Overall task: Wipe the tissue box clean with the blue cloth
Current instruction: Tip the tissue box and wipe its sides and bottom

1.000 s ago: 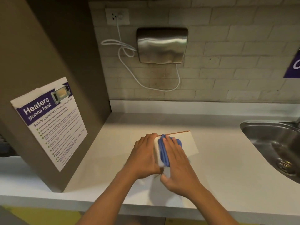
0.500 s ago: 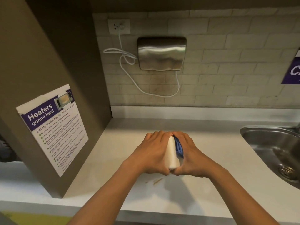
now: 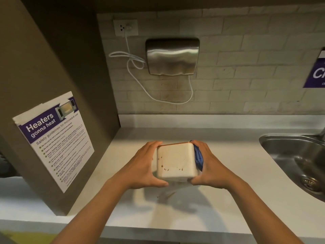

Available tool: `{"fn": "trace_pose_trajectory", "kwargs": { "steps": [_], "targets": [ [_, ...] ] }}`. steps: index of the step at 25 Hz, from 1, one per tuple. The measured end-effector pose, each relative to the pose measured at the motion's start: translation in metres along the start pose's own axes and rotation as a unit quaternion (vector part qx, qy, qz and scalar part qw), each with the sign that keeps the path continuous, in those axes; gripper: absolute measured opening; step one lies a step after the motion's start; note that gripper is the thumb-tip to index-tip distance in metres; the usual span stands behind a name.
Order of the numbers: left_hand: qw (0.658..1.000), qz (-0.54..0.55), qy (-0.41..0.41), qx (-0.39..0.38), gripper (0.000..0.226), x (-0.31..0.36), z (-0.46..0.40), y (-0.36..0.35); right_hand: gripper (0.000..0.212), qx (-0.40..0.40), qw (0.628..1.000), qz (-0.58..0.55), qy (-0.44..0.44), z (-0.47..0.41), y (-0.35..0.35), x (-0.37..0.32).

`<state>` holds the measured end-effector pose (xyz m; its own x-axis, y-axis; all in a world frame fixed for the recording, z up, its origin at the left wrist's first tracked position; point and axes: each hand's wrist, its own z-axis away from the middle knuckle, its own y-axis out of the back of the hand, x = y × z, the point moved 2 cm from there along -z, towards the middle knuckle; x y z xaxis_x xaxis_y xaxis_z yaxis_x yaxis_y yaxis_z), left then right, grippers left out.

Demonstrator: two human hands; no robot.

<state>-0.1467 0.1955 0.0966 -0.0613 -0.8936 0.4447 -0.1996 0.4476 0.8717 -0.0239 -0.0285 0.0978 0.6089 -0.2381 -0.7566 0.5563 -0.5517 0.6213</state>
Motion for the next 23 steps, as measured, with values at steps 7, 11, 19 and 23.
{"fn": "trace_pose_trajectory", "kwargs": {
  "steps": [7,11,19,23],
  "targets": [
    [0.999,0.01,-0.016,0.026,0.11,0.004,-0.023,-0.007,0.107,0.037,0.996,-0.083,-0.017,0.008,-0.013,0.023],
    [0.997,0.07,0.009,0.041,0.109,0.009,-0.026,-0.025,0.111,0.042,0.971,-0.225,-0.076,0.02,-0.019,0.039],
    [0.99,0.12,0.025,0.072,0.112,0.019,-0.023,-0.04,0.054,0.243,0.913,-0.297,-0.139,0.041,-0.029,0.038],
    [0.992,0.094,0.027,0.085,0.114,0.023,-0.022,-0.044,0.048,0.291,0.893,-0.296,-0.175,0.04,-0.026,0.026]
  ]
}}
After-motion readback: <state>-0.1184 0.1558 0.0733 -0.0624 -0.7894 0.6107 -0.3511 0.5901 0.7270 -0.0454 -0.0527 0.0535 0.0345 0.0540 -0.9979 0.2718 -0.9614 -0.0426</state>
